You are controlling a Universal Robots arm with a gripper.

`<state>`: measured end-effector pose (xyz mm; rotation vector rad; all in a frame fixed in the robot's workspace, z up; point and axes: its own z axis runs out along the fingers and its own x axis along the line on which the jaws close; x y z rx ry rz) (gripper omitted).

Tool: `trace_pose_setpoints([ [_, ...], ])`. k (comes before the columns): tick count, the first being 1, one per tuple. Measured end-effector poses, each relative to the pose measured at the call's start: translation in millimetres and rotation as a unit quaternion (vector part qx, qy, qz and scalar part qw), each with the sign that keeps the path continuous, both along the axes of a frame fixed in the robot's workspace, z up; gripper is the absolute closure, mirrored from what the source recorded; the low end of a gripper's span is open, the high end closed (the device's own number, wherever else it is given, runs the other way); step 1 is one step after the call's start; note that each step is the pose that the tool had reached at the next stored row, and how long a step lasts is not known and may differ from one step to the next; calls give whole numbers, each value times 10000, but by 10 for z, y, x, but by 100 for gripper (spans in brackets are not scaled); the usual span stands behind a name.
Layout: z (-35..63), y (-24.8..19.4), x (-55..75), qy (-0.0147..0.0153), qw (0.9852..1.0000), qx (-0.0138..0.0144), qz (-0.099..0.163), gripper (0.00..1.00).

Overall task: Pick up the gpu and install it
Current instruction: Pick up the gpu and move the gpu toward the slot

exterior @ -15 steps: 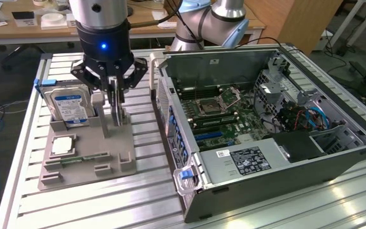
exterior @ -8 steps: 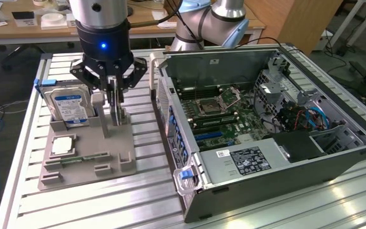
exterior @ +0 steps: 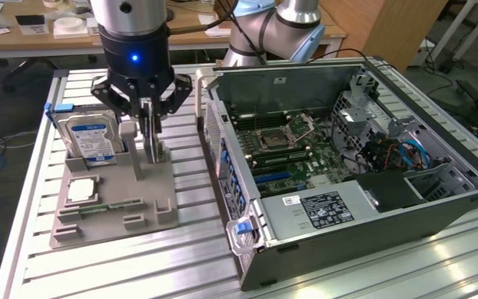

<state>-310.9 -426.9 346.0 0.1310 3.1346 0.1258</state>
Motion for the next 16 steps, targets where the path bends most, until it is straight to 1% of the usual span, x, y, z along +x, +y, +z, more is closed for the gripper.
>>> trace_pose_setpoints([
  [2,55,0,0,0,10000,0,0,72],
  [4,131,0,0,0,10000,0,0,72],
  [16,677,0,0,0,10000,0,0,72],
])
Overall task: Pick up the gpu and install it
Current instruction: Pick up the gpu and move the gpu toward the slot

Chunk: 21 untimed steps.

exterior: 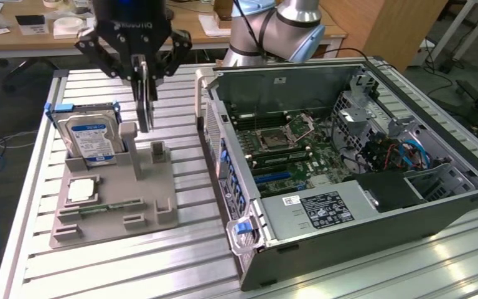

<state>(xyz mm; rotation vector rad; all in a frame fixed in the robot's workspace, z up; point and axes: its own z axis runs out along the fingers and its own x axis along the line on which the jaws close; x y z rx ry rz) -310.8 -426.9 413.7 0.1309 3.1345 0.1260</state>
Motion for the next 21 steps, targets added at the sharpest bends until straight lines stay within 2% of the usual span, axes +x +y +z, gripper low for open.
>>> trace_pose_setpoints([
  [18,817,0,1,0,10000,0,0,72],
  [19,852,0,1,1,10000,-1,0,72],
  [21,856,0,0,0,10000,4,0,72],
])
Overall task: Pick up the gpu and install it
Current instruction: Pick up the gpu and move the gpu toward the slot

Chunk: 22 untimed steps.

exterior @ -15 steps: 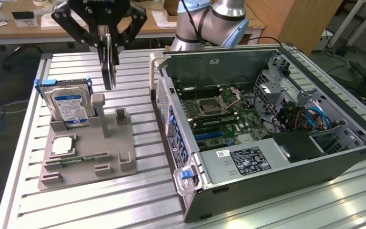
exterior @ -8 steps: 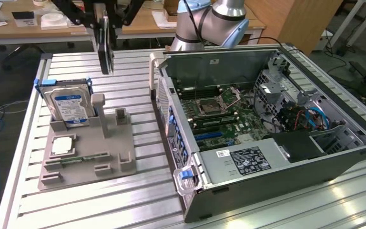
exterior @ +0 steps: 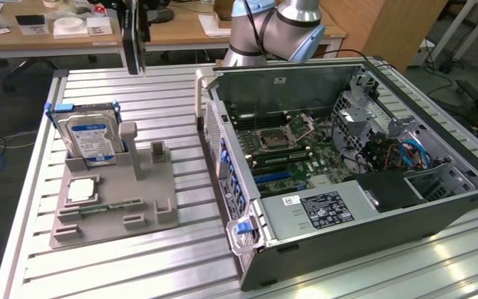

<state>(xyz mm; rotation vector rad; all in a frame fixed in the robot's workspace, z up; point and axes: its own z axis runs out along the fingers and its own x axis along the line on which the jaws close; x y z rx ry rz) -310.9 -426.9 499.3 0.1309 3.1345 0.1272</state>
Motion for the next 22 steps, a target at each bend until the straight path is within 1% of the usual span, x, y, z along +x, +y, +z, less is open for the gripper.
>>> trace_pose_setpoints([
  [2,-2,0,0,0,10000,0,0,72],
  [3,-8,0,0,1,10000,-11,0,72],
  [4,-14,-1,1,-1,10000,-44,1,72],
  [6,-23,0,1,1,9999,-118,0,72],
  [8,-31,0,2,0,9998,-199,0,72],
  [9,-37,-1,4,0,9997,-233,0,72],
  [10,-52,-1,5,0,9997,-244,0,72],
  [13,-105,0,6,0,9997,-244,0,72],
  [20,-111,0,7,0,9997,-245,0,72],
  [22,-130,0,7,0,9997,-244,0,72],
])
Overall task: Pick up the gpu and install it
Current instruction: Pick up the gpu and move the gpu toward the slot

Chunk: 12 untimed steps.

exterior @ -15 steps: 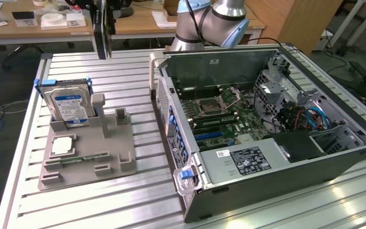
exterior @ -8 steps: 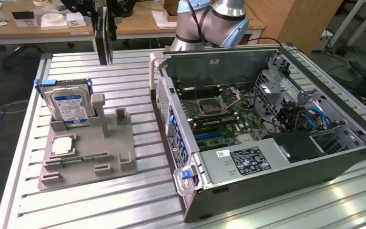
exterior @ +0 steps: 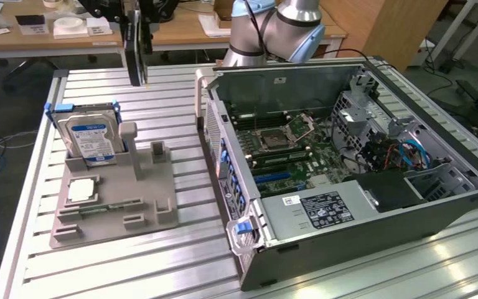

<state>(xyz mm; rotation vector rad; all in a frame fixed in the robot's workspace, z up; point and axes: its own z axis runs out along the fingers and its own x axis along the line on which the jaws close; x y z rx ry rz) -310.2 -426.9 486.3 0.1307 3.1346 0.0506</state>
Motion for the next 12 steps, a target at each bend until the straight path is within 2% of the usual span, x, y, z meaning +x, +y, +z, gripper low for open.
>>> trace_pose_setpoints([
  [4,-71,0,0,0,10000,0,0,72],
  [8,-89,-1,12,1,10000,1,1,72],
  [12,-96,-1,109,0,10000,1,0,72],
])
